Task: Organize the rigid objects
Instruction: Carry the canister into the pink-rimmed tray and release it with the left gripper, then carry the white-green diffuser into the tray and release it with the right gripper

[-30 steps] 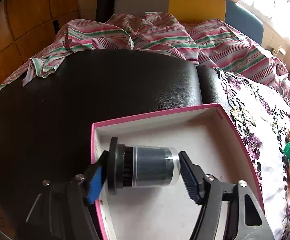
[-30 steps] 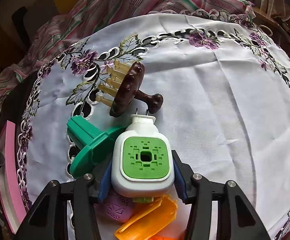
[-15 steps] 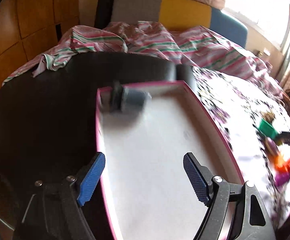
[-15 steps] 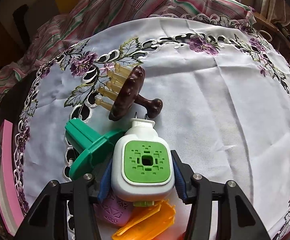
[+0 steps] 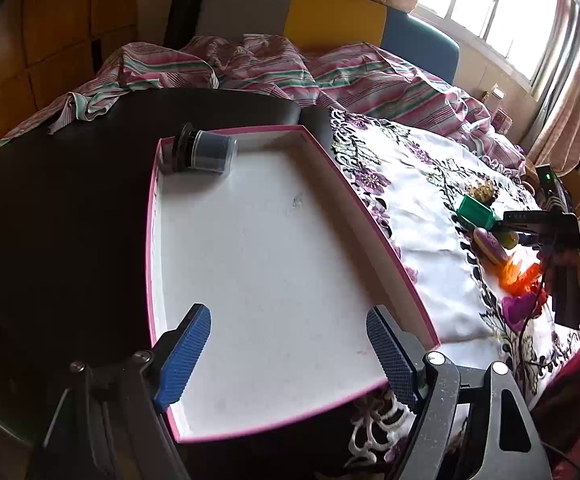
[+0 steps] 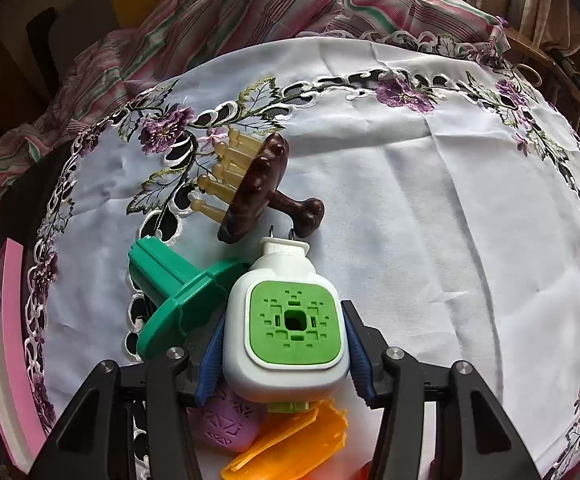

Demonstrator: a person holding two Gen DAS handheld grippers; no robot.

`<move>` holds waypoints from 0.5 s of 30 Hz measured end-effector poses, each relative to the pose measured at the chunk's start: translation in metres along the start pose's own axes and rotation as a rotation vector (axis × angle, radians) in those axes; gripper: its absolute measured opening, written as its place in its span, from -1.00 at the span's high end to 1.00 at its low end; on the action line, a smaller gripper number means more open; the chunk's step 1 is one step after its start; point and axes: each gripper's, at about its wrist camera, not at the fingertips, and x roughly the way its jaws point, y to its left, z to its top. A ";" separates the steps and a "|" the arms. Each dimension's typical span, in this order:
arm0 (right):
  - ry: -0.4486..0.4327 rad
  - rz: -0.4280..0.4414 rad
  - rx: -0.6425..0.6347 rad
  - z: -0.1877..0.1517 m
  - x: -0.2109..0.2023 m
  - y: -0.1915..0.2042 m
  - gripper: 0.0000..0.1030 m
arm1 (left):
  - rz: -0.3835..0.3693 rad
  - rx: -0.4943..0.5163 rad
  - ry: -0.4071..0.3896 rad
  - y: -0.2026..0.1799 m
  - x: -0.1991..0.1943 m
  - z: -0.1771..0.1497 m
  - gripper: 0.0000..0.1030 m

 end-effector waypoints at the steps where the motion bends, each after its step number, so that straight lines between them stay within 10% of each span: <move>1: -0.002 -0.005 -0.003 0.000 0.000 0.000 -0.04 | 0.003 0.001 0.000 0.000 -0.002 -0.003 -0.57; 15: -0.051 -0.061 -0.093 -0.020 -0.028 0.015 -0.03 | 0.044 0.005 -0.044 0.004 -0.022 -0.011 -0.57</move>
